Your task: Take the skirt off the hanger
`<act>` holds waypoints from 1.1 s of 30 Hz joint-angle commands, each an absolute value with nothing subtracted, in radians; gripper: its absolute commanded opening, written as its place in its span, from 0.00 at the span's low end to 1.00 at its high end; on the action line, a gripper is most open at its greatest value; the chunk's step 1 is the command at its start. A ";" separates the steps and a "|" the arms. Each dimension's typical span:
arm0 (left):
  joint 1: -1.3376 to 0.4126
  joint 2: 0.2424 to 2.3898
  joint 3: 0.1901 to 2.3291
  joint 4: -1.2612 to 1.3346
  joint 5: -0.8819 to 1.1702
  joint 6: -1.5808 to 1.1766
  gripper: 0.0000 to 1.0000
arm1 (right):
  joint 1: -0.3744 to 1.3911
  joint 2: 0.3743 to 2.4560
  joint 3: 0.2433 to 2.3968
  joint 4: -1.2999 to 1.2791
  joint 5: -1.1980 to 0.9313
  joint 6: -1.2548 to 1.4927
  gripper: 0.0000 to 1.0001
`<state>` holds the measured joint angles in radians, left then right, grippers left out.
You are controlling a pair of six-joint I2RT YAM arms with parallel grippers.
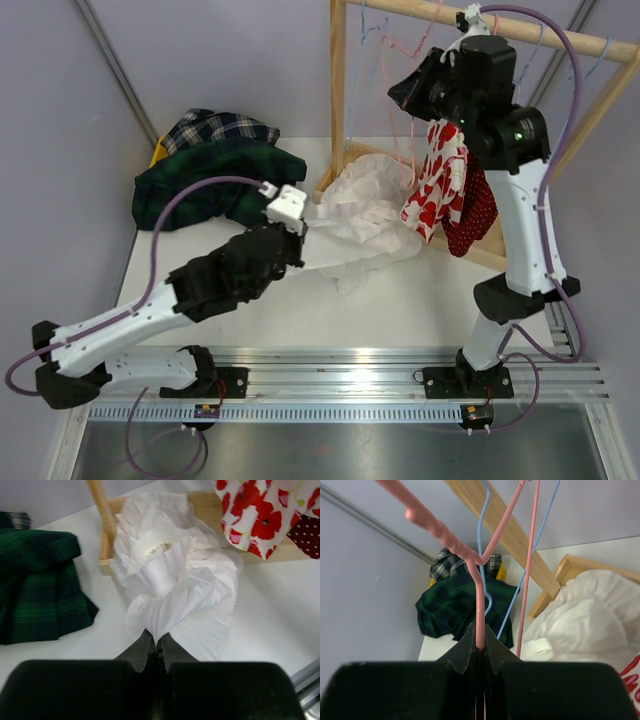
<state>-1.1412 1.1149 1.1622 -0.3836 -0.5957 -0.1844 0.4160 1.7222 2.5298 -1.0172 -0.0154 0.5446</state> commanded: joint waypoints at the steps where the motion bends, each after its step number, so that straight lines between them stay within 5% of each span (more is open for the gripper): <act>1: -1.134 0.974 1.164 -0.480 -0.699 -0.230 0.00 | 0.388 1.804 2.609 -0.916 0.054 0.480 0.00; 15: -1.134 0.934 1.210 -0.537 -0.742 -0.204 0.00 | 0.316 1.888 2.477 -0.657 0.103 0.492 0.00; 30: -1.020 1.150 1.599 -0.548 -0.721 0.023 0.00 | 0.293 1.844 2.336 -0.686 0.069 0.499 0.00; 31: -0.975 1.163 1.624 -0.543 -0.703 0.052 0.00 | 0.293 1.829 2.321 -0.684 0.054 0.499 0.12; 33: -0.915 1.190 1.689 -0.538 -0.667 0.084 0.00 | 0.293 1.809 2.300 -0.680 0.043 0.499 0.62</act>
<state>-0.9882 1.1694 1.5867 -0.6048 -0.7071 -0.0143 0.2981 1.8797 2.3203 -0.7063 0.0734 0.5110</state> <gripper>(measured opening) 0.005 0.466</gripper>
